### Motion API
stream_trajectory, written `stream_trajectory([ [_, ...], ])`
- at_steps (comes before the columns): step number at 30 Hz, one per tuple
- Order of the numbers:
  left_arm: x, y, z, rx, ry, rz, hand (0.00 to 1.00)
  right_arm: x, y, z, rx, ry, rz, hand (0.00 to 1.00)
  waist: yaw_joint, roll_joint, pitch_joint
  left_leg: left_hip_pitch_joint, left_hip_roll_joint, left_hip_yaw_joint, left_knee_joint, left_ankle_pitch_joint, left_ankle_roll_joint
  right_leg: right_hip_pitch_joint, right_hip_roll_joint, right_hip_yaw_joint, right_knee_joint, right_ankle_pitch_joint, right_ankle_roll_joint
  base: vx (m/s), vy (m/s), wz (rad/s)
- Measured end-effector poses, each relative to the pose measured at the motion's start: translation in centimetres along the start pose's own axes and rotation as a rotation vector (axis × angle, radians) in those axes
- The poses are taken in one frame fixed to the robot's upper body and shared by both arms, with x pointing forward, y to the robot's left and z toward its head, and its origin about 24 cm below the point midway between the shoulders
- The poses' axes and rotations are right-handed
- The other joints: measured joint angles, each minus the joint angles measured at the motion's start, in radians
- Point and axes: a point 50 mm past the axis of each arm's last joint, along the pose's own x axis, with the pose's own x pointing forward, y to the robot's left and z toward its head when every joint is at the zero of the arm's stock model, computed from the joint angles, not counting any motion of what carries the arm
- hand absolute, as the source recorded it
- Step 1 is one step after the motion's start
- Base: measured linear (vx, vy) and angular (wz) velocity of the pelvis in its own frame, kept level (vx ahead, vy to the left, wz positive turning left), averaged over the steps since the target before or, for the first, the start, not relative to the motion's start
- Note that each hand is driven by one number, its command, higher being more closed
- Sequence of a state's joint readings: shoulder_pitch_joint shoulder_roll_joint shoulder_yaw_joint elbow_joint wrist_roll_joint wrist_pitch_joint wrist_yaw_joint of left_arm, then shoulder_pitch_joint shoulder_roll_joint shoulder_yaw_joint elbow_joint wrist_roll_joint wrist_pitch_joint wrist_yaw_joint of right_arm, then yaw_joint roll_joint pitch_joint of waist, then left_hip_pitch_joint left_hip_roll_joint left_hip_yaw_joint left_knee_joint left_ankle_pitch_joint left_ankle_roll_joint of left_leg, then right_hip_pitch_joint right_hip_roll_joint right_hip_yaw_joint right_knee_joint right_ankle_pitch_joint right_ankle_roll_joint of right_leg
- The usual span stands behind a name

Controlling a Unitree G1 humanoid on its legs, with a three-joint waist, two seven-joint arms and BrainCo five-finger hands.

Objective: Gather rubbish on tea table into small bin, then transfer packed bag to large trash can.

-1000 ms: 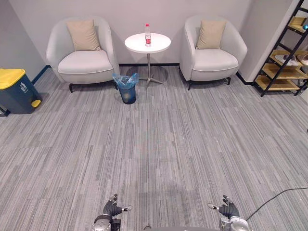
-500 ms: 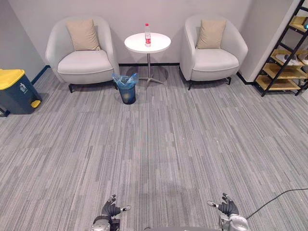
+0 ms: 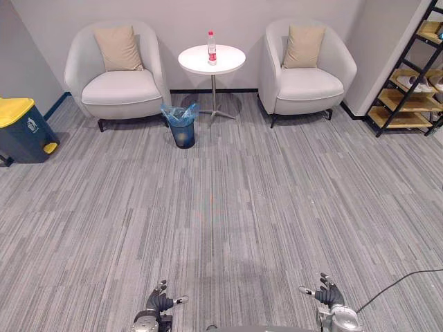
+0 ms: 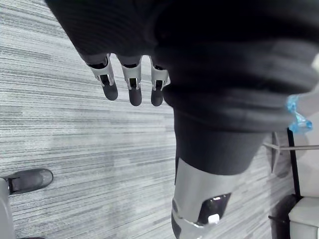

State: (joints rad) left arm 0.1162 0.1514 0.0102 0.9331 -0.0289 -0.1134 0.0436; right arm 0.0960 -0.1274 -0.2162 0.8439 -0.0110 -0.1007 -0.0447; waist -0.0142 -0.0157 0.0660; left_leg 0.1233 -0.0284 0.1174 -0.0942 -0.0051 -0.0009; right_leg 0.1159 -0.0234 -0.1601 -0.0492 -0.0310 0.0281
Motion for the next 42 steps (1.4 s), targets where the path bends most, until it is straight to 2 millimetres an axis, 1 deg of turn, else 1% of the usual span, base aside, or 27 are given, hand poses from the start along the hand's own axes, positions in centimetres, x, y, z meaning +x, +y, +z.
stream_trajectory([
  [8,0.0,0.0,0.5,-0.004,-0.024,-0.001,0.00,0.1,0.1,0.5,0.001,-0.018,0.001,0.00,0.004,0.004,-0.001,-0.028,0.014,0.023,0.001,-0.017,0.003,-0.036,0.015,0.021,-0.001,-0.008,-0.004,0.00,-0.011,-0.09],
  [14,0.1,-0.1,1.5,-0.017,-0.064,-0.001,0.00,0.4,0.0,1.8,0.003,-0.062,-0.014,0.00,0.009,0.009,0.001,-0.112,0.020,0.063,0.129,-0.109,0.019,-0.111,0.005,0.059,0.086,-0.059,0.007,0.10,0.013,-0.21],
  [15,0.1,-0.1,1.8,-0.030,-0.079,-0.001,0.00,0.5,0.0,2.0,0.002,-0.068,-0.015,0.00,0.011,0.012,0.004,-0.116,0.020,0.071,0.153,-0.132,0.022,-0.128,-0.001,0.067,0.132,-0.088,0.015,0.20,0.069,-0.20],
  [16,0.1,-0.1,2.3,-0.045,-0.100,-0.001,0.00,0.5,-0.1,2.2,0.000,-0.074,-0.017,0.00,0.015,0.014,0.005,-0.122,0.012,0.080,0.180,-0.157,0.027,-0.168,-0.017,0.078,0.226,-0.143,0.036,0.20,0.078,-0.17],
  [17,0.1,-0.1,2.4,-0.045,-0.104,-0.002,0.00,0.5,-0.1,2.2,0.000,-0.075,-0.018,0.00,0.015,0.014,0.005,-0.123,0.009,0.080,0.184,-0.161,0.027,-0.178,-0.022,0.077,0.249,-0.154,0.042,0.20,0.096,-0.06],
  [18,0.2,-0.2,2.8,-0.045,-0.117,-0.005,0.00,0.6,-0.2,2.3,-0.002,-0.074,-0.020,0.00,0.015,0.016,0.008,-0.121,0.000,0.081,0.196,-0.171,0.035,-0.226,-0.040,0.074,0.364,-0.192,0.070,0.13,0.076,0.08],
  [19,0.3,-0.2,3.2,-0.044,-0.126,-0.007,0.00,0.6,-0.2,2.3,-0.002,-0.075,-0.019,0.00,0.015,0.015,0.015,-0.112,-0.007,0.082,0.200,-0.171,0.035,-0.266,-0.057,0.070,0.469,-0.208,0.088,0.18,0.094,0.15],
  [20,0.5,-0.2,3.9,-0.047,-0.148,-0.008,0.00,0.6,-0.1,2.5,0.001,-0.080,-0.017,0.00,0.008,0.019,0.038,-0.080,-0.009,0.076,0.199,-0.175,0.040,-0.319,-0.078,0.041,0.616,-0.216,0.089,0.15,0.065,0.16],
  [21,0.5,-0.2,4.1,-0.045,-0.156,-0.009,0.00,0.6,0.0,2.5,0.002,-0.079,-0.015,0.00,0.001,0.020,0.046,-0.065,-0.009,0.071,0.199,-0.184,0.055,-0.338,-0.091,0.013,0.679,-0.230,0.093,0.25,0.053,0.15],
  [23,0.5,0.3,4.4,-0.044,-0.167,0.000,0.00,0.8,0.2,2.8,-0.004,-0.081,-0.005,0.00,-0.001,0.021,0.064,-0.023,-0.007,0.060,0.196,-0.218,0.056,-0.417,-0.127,-0.045,0.762,-0.279,0.070,0.25,0.003,0.13],
  [24,0.5,0.4,4.6,-0.049,-0.172,0.002,0.00,0.9,0.4,3.2,-0.015,-0.092,0.003,0.00,-0.008,0.011,0.070,-0.007,0.003,0.051,0.195,-0.222,0.049,-0.439,-0.130,-0.065,0.751,-0.282,0.064,0.21,-0.043,0.18],
  [25,0.6,0.4,4.8,-0.051,-0.176,0.002,0.00,1.0,0.4,3.5,-0.019,-0.099,0.005,0.00,-0.014,0.021,0.080,-0.001,0.015,0.045,0.195,-0.226,0.042,-0.455,-0.125,-0.082,0.733,-0.281,0.061,0.26,-0.083,0.28],
  [26,0.7,0.3,5.2,-0.053,-0.187,0.000,0.00,1.1,0.3,3.9,-0.021,-0.110,0.003,0.00,-0.023,0.038,0.092,0.009,0.049,0.034,0.195,-0.230,0.035,-0.490,-0.104,-0.106,0.671,-0.273,0.050,0.29,-0.125,0.34],
  [27,0.8,0.2,5.7,-0.054,-0.199,-0.002,0.00,1.2,0.1,4.1,-0.029,-0.114,-0.001,0.00,-0.027,0.046,0.107,0.028,0.078,0.023,0.195,-0.234,0.021,-0.513,-0.084,-0.111,0.582,-0.234,0.038,0.30,-0.137,0.33],
  [28,0.8,0.2,5.8,-0.053,-0.202,-0.002,0.00,1.2,0.0,4.0,-0.031,-0.111,-0.003,0.00,-0.026,0.046,0.108,0.037,0.084,0.020,0.195,-0.236,0.006,-0.518,-0.076,-0.109,0.523,-0.194,0.034,0.48,-0.236,0.34],
  [29,0.8,0.4,5.7,-0.048,-0.199,0.001,0.00,1.0,-0.2,3.5,-0.033,-0.099,-0.008,0.00,-0.027,0.023,0.100,0.059,0.084,0.011,0.199,-0.252,-0.028,-0.515,-0.073,-0.081,0.410,-0.095,0.024,0.43,-0.232,0.42],
  [30,0.8,0.3,5.4,-0.050,-0.186,0.000,0.00,0.8,-0.5,2.9,-0.036,-0.078,-0.015,0.00,-0.028,0.017,0.098,0.085,0.098,-0.011,0.208,-0.279,-0.070,-0.515,-0.080,-0.078,0.448,0.007,-0.051,0.54,-0.323,0.39],
  [31,0.9,0.0,5.3,-0.056,-0.176,-0.006,0.00,0.9,-0.6,2.9,-0.038,-0.074,-0.018,0.00,-0.028,0.030,0.093,0.081,0.118,-0.019,0.229,-0.281,-0.074,-0.517,-0.074,-0.095,0.475,-0.015,-0.048,0.45,-0.314,0.40],
  [32,1.0,-0.3,5.5,-0.058,-0.179,-0.012,0.00,0.9,-0.5,2.9,-0.037,-0.073,-0.012,0.00,-0.033,0.034,0.089,0.036,0.141,-0.034,0.329,-0.273,-0.093,-0.505,-0.062,-0.114,0.480,-0.055,-0.070,0.54,-0.395,0.23],
  [33,1.0,-0.6,5.8,-0.062,-0.186,-0.019,0.00,0.9,-0.3,3.1,-0.036,-0.077,-0.008,0.00,-0.029,0.037,0.091,-0.043,0.170,-0.034,0.511,-0.250,-0.128,-0.467,-0.040,-0.126,0.452,-0.076,-0.085,0.46,-0.336,0.26],
  [34,1.0,-0.8,5.8,-0.065,-0.186,-0.024,0.00,0.9,-0.3,3.2,-0.035,-0.080,-0.008,0.00,-0.027,0.044,0.095,-0.089,0.192,-0.040,0.627,-0.220,-0.147,-0.428,-0.023,-0.134,0.424,-0.081,-0.092,0.47,-0.321,0.17],
  [35,1.0,-1.2,5.7,-0.071,-0.185,-0.032,0.00,0.9,-0.3,3.1,-0.033,-0.078,-0.007,0.00,-0.025,0.053,0.104,-0.159,0.241,-0.051,0.853,-0.178,-0.148,-0.327,0.014,-0.146,0.357,-0.084,-0.100,0.48,-0.274,0.05],
  [36,0.9,-1.3,5.4,-0.072,-0.177,-0.035,0.00,0.9,-0.1,3.0,-0.032,-0.078,0.000,0.00,-0.021,0.049,0.107,-0.194,0.275,-0.026,1.014,-0.182,-0.144,-0.223,0.040,-0.144,0.297,-0.082,-0.104,0.47,-0.247,-0.04],
  [38,0.8,-1.4,5.3,-0.075,-0.176,-0.038,0.00,0.9,-0.2,3.4,-0.021,-0.101,-0.001,0.00,-0.008,0.036,0.110,-0.262,0.290,0.016,1.115,-0.202,-0.111,-0.104,0.051,-0.130,0.213,-0.083,-0.107,0.37,-0.179,-0.15],
  [40,0.8,-1.7,6.1,-0.082,-0.212,-0.043,0.00,0.9,-0.6,4.0,-0.018,-0.128,-0.017,0.00,0.006,0.038,0.109,-0.362,0.289,0.037,1.097,-0.216,-0.087,-0.056,0.058,-0.105,0.155,-0.083,-0.107,0.33,-0.101,-0.32],
  [41,0.8,-1.7,6.6,-0.085,-0.227,-0.044,0.00,1.1,-0.8,4.6,0.002,-0.143,-0.031,0.00,0.014,0.054,0.118,-0.413,0.282,0.049,1.032,-0.225,-0.074,-0.033,0.058,-0.092,0.140,-0.084,-0.106,0.30,-0.013,-0.38],
  [42,0.8,-1.7,6.7,-0.087,-0.229,-0.043,0.00,1.1,-0.8,4.6,0.017,-0.142,-0.039,0.00,0.020,0.049,0.122,-0.434,0.269,0.054,0.979,-0.229,-0.067,-0.023,0.053,-0.084,0.129,-0.084,-0.105,0.37,0.090,-0.39],
])
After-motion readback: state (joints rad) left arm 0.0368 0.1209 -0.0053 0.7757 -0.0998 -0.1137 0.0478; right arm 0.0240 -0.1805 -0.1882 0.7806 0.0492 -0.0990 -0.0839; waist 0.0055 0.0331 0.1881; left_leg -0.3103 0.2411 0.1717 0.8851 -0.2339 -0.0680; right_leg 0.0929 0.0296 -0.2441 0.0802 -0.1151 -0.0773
